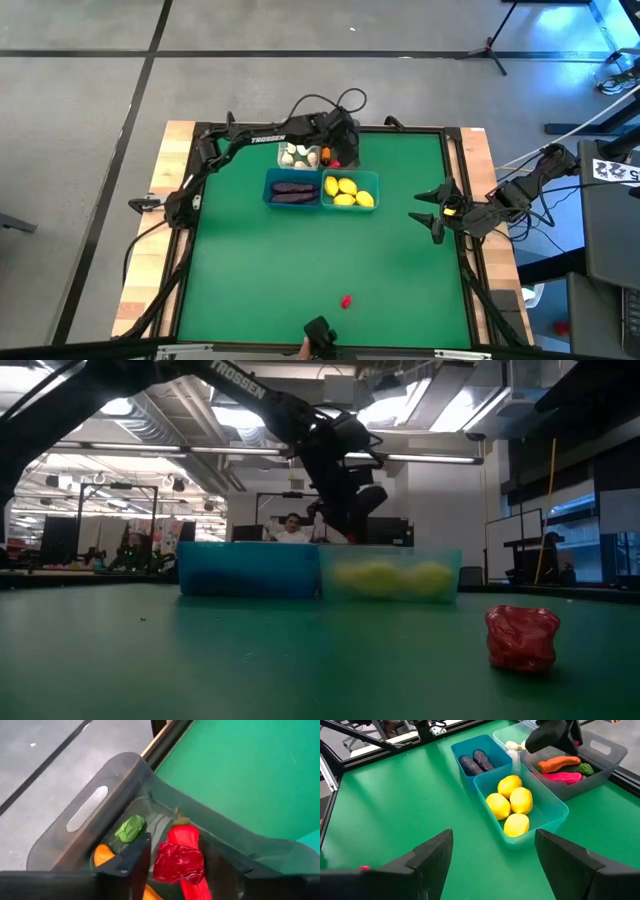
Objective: Sort produce into baskets
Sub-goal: Put the red chili pepper into the black bin
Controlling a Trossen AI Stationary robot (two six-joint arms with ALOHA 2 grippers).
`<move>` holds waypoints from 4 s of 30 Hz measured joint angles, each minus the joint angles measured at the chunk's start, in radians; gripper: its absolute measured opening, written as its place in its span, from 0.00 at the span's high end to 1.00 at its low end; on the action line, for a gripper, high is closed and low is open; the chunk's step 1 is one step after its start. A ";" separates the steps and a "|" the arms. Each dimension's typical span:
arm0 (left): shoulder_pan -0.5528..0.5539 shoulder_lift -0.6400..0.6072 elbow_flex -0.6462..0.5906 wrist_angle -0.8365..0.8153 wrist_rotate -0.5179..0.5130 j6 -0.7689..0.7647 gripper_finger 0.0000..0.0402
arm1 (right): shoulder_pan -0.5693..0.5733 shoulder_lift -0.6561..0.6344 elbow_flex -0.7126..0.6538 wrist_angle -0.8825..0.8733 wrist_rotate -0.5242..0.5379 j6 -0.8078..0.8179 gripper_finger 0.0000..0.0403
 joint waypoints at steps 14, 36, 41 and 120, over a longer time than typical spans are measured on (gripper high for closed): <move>-0.079 -0.091 0.000 -0.084 0.249 0.028 0.32 | 0.000 0.000 0.000 -0.004 0.000 0.000 0.30; -0.913 -0.930 -0.298 -0.559 -0.445 -0.428 0.36 | 0.000 0.000 0.000 -0.010 -0.009 -0.001 0.30; -1.161 -1.094 -0.659 -0.427 -0.766 -0.866 0.37 | 0.000 0.000 0.000 -0.021 -0.009 -0.002 0.30; -1.021 0.097 -0.361 0.660 -0.578 -0.413 0.37 | 0.000 0.069 0.000 0.007 0.139 0.060 0.30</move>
